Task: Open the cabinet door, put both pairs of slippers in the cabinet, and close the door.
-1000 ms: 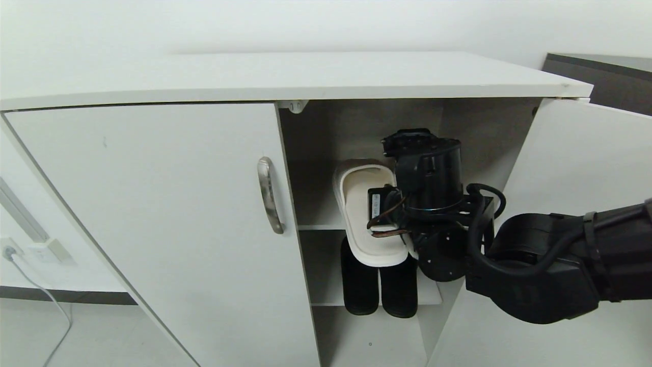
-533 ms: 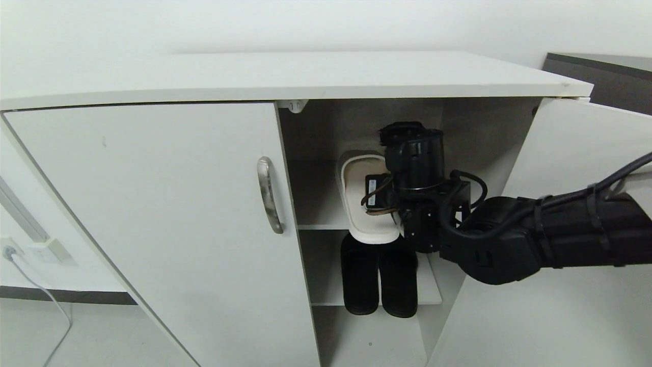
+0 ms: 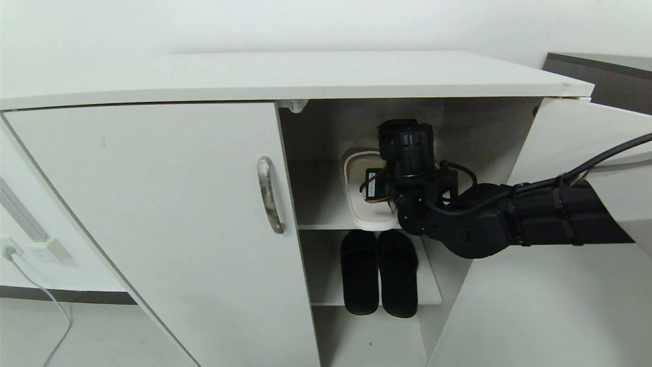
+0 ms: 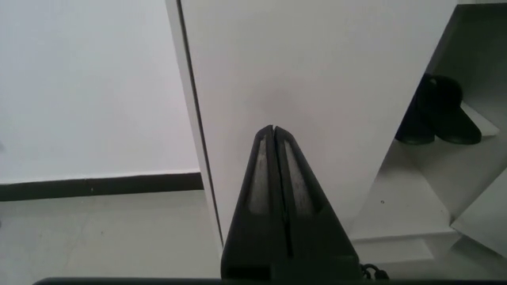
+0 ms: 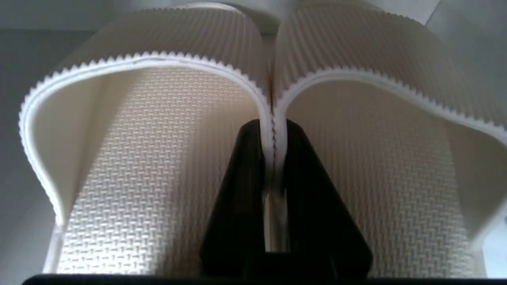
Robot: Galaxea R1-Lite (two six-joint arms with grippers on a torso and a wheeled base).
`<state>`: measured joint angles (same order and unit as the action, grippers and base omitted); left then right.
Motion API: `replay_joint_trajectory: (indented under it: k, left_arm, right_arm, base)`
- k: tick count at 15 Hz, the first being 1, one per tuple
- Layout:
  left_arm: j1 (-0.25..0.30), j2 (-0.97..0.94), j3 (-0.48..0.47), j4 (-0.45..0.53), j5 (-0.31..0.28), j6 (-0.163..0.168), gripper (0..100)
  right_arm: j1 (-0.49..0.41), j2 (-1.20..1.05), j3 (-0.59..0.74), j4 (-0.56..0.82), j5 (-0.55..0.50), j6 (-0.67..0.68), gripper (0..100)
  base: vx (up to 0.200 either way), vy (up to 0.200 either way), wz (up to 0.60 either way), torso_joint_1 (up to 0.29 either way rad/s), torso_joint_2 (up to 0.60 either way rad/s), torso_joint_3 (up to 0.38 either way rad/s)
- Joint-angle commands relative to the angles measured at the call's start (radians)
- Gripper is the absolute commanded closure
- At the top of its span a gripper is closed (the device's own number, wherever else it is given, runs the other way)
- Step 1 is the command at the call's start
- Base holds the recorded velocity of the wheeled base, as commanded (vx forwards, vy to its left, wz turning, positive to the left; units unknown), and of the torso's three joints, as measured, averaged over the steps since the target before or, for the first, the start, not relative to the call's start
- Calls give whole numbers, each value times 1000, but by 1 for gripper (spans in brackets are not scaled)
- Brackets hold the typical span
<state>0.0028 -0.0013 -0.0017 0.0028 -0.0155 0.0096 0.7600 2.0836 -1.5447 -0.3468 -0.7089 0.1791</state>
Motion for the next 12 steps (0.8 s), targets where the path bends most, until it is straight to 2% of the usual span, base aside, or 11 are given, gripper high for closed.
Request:
replay_joint_trajectory:
  k: [1, 11, 12]
  left_arm:
    - [0, 1, 0, 0, 0, 0, 100]
    - [0, 1, 0, 0, 2, -2, 100]
    - [0, 1, 0, 0, 2, -2, 100]
  right_arm:
    - [-7, 18, -22, 9, -1, 0, 100]
    - [-14, 42, -22, 12, -1, 0, 100]
    - [-14, 41, -20, 12, -1, 2, 0]
  base:
    - [0, 0, 0, 0, 0, 0]
    - [0, 0, 0, 0, 0, 0]
    - [0, 0, 0, 0, 0, 0]
